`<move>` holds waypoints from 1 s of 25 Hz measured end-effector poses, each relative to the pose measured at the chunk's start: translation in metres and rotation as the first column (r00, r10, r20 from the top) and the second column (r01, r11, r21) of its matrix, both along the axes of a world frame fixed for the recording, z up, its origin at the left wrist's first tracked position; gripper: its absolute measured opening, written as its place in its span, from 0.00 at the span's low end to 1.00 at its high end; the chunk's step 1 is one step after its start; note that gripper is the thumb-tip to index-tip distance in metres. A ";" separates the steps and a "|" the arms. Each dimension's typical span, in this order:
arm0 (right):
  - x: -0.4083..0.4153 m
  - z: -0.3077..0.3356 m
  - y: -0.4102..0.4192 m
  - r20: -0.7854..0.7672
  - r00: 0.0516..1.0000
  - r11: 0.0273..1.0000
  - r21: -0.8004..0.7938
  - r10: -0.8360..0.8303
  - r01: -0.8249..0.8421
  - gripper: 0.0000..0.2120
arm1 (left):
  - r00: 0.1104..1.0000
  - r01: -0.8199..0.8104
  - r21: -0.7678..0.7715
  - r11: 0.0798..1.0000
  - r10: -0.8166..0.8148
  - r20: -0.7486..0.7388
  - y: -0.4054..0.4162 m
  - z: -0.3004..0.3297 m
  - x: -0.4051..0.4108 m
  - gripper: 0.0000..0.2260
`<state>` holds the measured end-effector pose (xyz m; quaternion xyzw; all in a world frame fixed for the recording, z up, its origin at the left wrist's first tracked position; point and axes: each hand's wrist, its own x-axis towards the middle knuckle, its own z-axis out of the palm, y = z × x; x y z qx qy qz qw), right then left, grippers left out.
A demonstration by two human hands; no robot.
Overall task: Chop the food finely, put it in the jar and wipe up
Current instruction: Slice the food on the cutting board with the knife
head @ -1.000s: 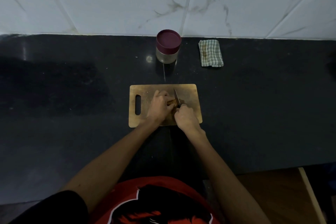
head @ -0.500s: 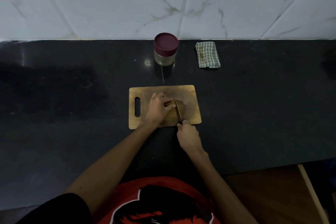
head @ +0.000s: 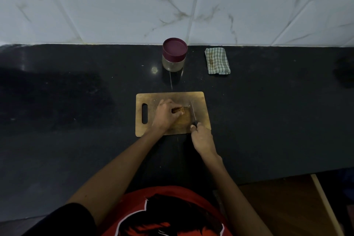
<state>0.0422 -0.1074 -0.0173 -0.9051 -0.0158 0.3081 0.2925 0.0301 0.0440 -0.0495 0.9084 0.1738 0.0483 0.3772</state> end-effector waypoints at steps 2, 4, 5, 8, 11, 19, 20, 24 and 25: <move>-0.002 -0.003 0.000 -0.037 0.999 0.999 0.034 -0.037 0.038 0.14 | 1.000 -0.001 0.006 1.000 0.001 0.005 0.000 -0.001 0.000 0.13; -0.006 -0.005 -0.001 -0.127 0.987 0.992 0.070 -0.094 0.103 0.16 | 1.000 -0.004 0.009 1.000 0.004 0.021 0.000 -0.001 0.000 0.13; -0.010 -0.008 -0.004 -0.176 0.978 0.988 0.083 -0.112 0.128 0.16 | 1.000 -0.003 0.004 1.000 0.002 0.027 0.000 -0.001 0.000 0.13; -0.015 -0.008 -0.016 -0.332 0.927 0.963 0.141 -0.173 0.230 0.11 | 0.999 -0.003 0.006 1.000 0.003 0.041 0.000 -0.002 0.000 0.12; -0.011 0.000 -0.025 -0.430 0.885 0.935 0.205 -0.179 0.289 0.13 | 0.999 0.001 0.010 1.000 -0.001 0.037 0.001 -0.002 0.000 0.13; -0.006 0.012 -0.011 -0.156 0.988 0.987 0.161 0.015 0.011 0.09 | 0.999 0.005 0.021 1.000 -0.006 0.036 0.000 0.000 -0.002 0.13; -0.006 0.011 -0.007 -0.118 0.992 0.991 0.127 0.045 -0.030 0.09 | 0.999 0.004 0.021 1.000 -0.005 0.036 0.000 0.000 -0.001 0.13; -0.006 0.005 0.004 -0.034 0.992 0.993 0.026 0.118 -0.117 0.10 | 1.000 0.007 0.020 1.000 -0.008 0.023 0.001 0.000 -0.001 0.13; -0.006 0.004 0.005 -0.018 0.991 0.991 0.005 0.133 -0.133 0.10 | 1.000 0.008 0.018 1.000 -0.009 0.023 0.000 0.000 -0.001 0.13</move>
